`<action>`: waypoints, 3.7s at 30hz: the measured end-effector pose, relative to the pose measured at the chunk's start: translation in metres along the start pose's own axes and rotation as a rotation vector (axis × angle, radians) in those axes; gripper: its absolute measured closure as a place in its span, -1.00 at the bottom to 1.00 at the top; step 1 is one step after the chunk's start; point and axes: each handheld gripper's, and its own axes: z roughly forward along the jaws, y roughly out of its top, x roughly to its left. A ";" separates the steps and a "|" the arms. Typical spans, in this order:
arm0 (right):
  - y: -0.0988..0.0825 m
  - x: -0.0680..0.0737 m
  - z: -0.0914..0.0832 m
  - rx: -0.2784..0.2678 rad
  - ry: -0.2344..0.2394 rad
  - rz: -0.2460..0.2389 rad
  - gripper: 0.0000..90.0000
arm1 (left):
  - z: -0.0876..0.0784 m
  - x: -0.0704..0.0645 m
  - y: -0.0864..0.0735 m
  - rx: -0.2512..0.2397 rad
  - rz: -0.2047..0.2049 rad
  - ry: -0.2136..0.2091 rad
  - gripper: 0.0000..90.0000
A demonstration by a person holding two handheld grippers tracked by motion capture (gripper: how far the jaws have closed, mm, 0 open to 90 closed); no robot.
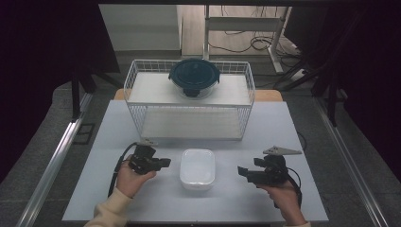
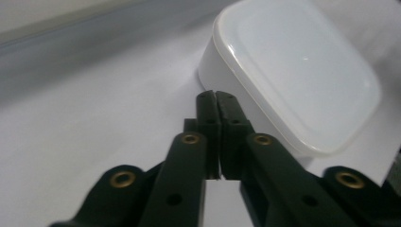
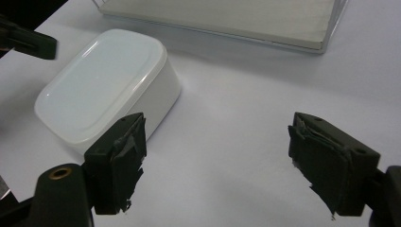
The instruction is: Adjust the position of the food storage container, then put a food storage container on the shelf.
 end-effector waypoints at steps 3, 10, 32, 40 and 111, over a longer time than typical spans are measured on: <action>-0.001 0.001 0.003 0.009 0.005 -0.005 -0.56 | -0.019 -0.002 -0.009 -0.075 -0.047 0.021 0.36; 0.000 0.006 0.004 0.004 0.030 -0.022 -0.56 | -0.025 0.000 -0.011 -0.093 -0.128 -0.021 -0.33; 0.020 0.038 0.015 -0.006 0.159 -0.029 -0.46 | -0.013 -0.006 0.008 -0.128 -0.185 -0.110 -0.39; 0.028 0.041 0.046 0.037 0.218 0.045 -0.35 | 0.007 0.001 0.009 -0.108 -0.244 -0.173 -0.30; 0.029 0.054 0.030 -0.062 0.324 0.152 0.78 | -0.021 -0.021 0.013 -0.187 -0.167 -0.255 0.74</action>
